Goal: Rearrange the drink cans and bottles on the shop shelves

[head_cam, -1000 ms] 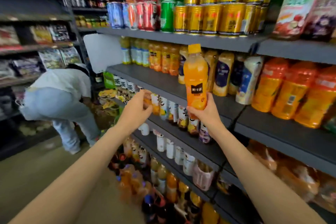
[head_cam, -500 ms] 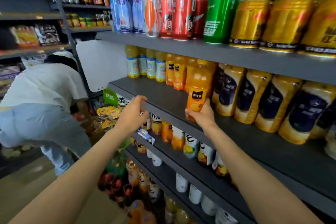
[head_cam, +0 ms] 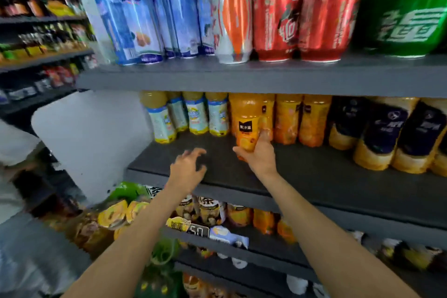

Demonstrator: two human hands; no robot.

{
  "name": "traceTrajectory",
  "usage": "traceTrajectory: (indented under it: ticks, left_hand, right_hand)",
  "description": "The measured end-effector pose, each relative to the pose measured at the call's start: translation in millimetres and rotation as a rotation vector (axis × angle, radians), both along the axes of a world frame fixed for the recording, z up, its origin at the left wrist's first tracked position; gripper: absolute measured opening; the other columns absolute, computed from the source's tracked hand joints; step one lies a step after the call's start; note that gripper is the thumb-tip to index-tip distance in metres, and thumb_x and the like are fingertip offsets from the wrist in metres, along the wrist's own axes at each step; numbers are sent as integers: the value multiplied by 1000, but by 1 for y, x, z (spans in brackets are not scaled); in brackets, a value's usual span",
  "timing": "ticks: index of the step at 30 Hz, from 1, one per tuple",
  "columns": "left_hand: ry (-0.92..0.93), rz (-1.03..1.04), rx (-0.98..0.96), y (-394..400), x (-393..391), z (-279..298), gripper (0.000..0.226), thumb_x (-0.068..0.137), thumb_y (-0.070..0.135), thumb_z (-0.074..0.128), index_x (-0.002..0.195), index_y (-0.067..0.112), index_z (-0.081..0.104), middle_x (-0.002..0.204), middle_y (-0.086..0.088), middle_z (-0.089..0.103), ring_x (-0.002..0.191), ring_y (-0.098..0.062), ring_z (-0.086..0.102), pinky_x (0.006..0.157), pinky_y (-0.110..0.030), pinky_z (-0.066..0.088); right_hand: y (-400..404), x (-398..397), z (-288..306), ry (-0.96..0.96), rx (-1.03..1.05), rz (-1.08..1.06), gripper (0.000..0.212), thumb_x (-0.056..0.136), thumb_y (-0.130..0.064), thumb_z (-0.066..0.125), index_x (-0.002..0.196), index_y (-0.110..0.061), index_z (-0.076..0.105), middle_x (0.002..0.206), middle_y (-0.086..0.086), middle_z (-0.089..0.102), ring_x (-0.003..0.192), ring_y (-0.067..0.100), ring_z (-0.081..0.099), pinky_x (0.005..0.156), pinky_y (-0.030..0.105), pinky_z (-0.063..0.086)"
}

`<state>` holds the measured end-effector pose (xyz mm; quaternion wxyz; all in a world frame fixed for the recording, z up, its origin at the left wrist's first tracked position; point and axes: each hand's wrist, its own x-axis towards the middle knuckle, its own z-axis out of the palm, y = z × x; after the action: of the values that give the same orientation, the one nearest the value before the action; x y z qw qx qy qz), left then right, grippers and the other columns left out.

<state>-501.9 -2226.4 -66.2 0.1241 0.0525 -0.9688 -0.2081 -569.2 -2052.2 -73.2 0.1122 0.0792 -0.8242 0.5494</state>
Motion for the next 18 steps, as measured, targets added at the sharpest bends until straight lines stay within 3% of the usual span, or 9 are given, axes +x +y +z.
traceTrajectory:
  ticks: [4,9,18]
  left_hand:
    - [-44,-27,-49,-24,-23,-9,36,90,20,53,126,20,52,123,-12,48,117,-34,45,95,-46,40]
    - [63,-66,-65,-31,-35,-21,28,93,24,49,120,20,56,125,-6,48,119,-28,42,97,-41,33]
    - [138,-63,-15,-34,-37,-26,27,92,26,48,117,19,57,120,-4,51,116,-24,43,98,-37,31]
  right_hand:
    - [-24,-2,1,-16,-18,-6,74,72,-18,79,130,-5,35,131,13,49,123,26,47,92,20,33]
    - [-24,-1,-1,-32,35,-99,66,78,-14,75,131,-5,38,130,10,52,122,22,48,81,7,27]
    - [-62,-14,3,-19,56,-334,57,79,-18,73,125,-4,42,125,14,55,117,28,52,93,33,42]
